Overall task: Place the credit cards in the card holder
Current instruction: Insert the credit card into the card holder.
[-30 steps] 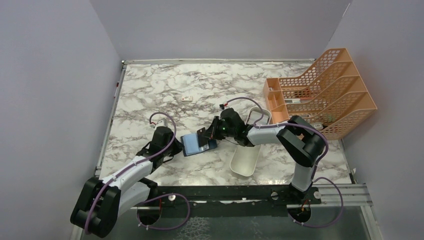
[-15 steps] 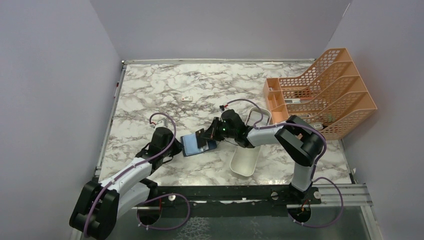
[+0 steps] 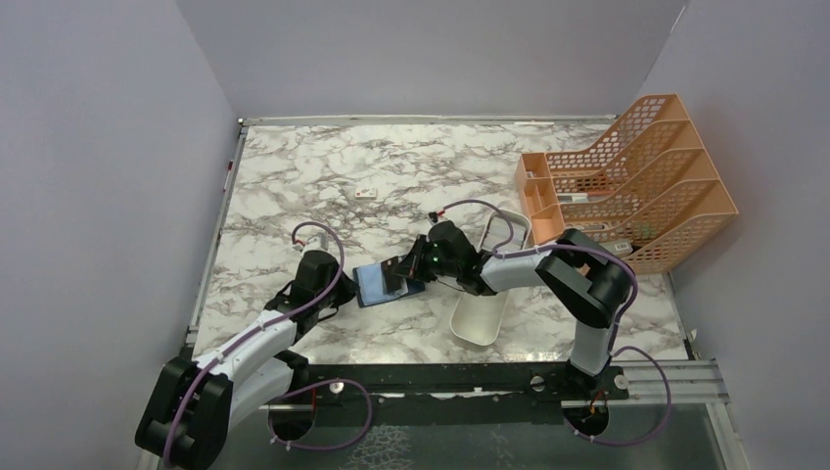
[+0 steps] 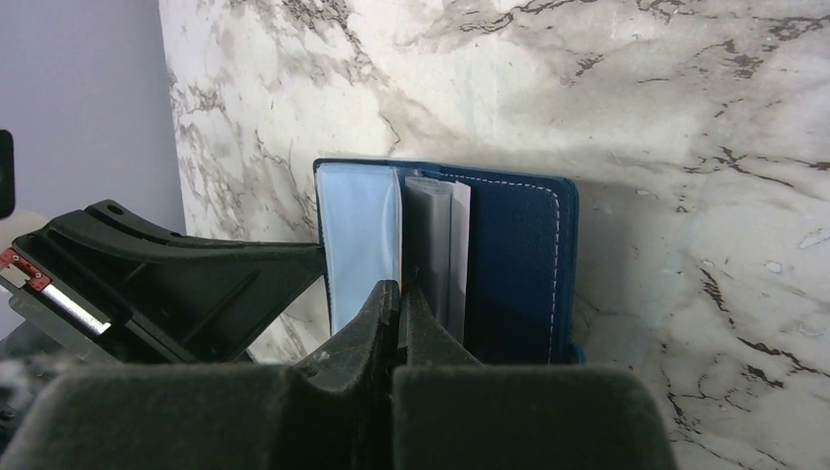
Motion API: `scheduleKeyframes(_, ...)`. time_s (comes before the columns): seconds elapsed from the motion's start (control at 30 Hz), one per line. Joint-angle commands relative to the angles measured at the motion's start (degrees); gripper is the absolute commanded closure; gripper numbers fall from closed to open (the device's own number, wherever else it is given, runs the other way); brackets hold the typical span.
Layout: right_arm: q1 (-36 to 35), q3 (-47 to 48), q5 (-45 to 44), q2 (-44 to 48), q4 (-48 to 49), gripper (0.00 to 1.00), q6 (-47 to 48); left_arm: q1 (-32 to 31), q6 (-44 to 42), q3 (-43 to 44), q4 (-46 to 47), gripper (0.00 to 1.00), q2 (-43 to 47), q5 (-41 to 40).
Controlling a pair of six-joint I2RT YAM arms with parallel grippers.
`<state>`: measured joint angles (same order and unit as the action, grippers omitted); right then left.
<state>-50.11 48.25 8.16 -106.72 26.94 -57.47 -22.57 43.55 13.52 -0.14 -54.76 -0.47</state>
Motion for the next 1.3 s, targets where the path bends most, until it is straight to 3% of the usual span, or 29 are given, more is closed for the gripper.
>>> scheduleKeyframes(0.0,-0.7,-1.8,-3.8,0.2,-3.7,0.99,0.2,0.2,-0.7,-0.8,-0.7,1.0,1.4,-0.4)
scheduleKeyframes(0.47,-0.8,-3.7,-7.7,2.8,-6.6,0.99,2.3,0.2,-0.8,-1.1,-0.8,1.0,1.8,-0.6)
scheduleKeyframes(1.07,-1.7,-1.4,0.0,-2.3,-3.1,0.98,2.2,0.2,-0.9,-0.2,-0.5,1.0,0.9,-0.1)
scheduleKeyframes(1.27,-1.7,1.3,-0.1,-3.2,-7.0,0.84,4.1,0.2,-1.2,0.3,-0.8,1.0,1.1,0.1)
